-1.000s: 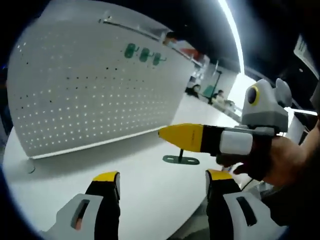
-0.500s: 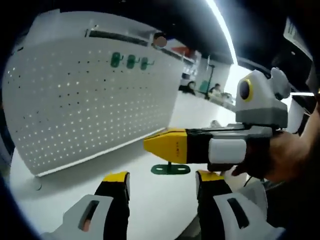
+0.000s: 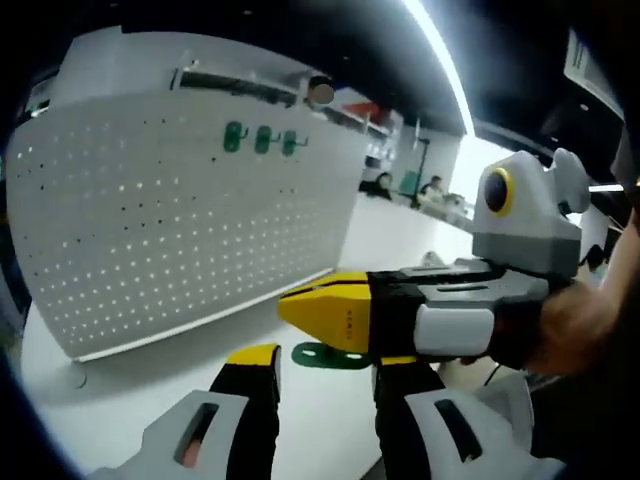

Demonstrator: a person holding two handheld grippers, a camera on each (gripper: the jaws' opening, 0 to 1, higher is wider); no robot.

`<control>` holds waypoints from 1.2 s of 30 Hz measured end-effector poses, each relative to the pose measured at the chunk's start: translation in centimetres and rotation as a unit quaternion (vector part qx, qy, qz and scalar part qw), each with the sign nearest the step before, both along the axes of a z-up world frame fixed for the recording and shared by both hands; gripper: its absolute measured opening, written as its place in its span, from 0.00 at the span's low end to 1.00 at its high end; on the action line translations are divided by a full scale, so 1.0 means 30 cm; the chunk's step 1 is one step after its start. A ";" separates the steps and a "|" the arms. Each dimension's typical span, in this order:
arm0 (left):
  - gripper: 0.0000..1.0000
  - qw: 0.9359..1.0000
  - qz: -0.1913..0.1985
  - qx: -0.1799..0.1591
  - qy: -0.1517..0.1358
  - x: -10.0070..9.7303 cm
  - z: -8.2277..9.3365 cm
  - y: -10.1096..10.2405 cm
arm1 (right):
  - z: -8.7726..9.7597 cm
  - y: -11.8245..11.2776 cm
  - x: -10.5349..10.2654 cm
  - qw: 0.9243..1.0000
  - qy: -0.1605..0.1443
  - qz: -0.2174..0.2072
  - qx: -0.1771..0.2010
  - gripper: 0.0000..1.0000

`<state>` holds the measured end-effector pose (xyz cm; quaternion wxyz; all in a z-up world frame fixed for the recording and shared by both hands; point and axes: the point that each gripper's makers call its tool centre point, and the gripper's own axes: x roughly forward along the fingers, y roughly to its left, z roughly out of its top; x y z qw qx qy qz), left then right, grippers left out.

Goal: Insert the hook assembly into the mounting plate slot until the hook locks in place.

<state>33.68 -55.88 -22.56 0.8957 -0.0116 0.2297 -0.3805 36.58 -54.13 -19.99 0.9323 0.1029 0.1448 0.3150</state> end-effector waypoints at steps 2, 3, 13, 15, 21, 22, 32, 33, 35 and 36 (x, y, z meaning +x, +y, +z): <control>0.33 1.000 -0.004 0.002 -0.003 -0.002 0.000 -0.001 | -0.001 0.003 -0.001 1.000 0.000 0.002 0.000 0.00; 0.32 1.000 -0.002 0.004 -0.004 0.000 -0.001 0.002 | -0.002 0.004 -0.001 1.000 0.000 0.002 0.000 0.00; 0.31 1.000 -0.011 0.015 -0.002 -0.001 -0.019 0.008 | -0.024 0.018 -0.007 1.000 0.012 0.020 -0.013 0.00; 0.30 1.000 -0.013 0.021 -0.001 -0.001 -0.030 0.010 | -0.034 0.018 -0.009 0.999 0.022 0.022 -0.009 0.00; 0.30 0.999 -0.016 0.027 0.012 -0.013 -0.062 0.008 | -0.065 0.017 -0.022 0.999 0.037 0.031 -0.018 0.01; 0.30 0.999 -0.018 0.030 0.014 -0.015 -0.067 0.009 | -0.074 0.017 -0.024 0.998 0.039 0.033 -0.027 0.01; 0.30 0.998 -0.014 0.055 0.025 -0.013 -0.125 0.054 | -0.066 -0.003 -0.013 0.998 0.050 0.030 -0.025 0.08; 0.30 0.998 -0.015 0.059 0.027 -0.014 -0.134 0.060 | -0.059 -0.010 -0.007 0.998 0.050 0.032 -0.025 0.08; 0.30 0.997 -0.018 0.071 0.033 -0.017 -0.162 0.077 | -0.062 -0.014 -0.009 0.996 0.059 0.061 -0.041 0.08; 0.30 0.997 -0.018 0.074 0.034 -0.017 -0.172 0.084 | -0.066 -0.021 -0.009 0.994 0.065 0.069 -0.052 0.07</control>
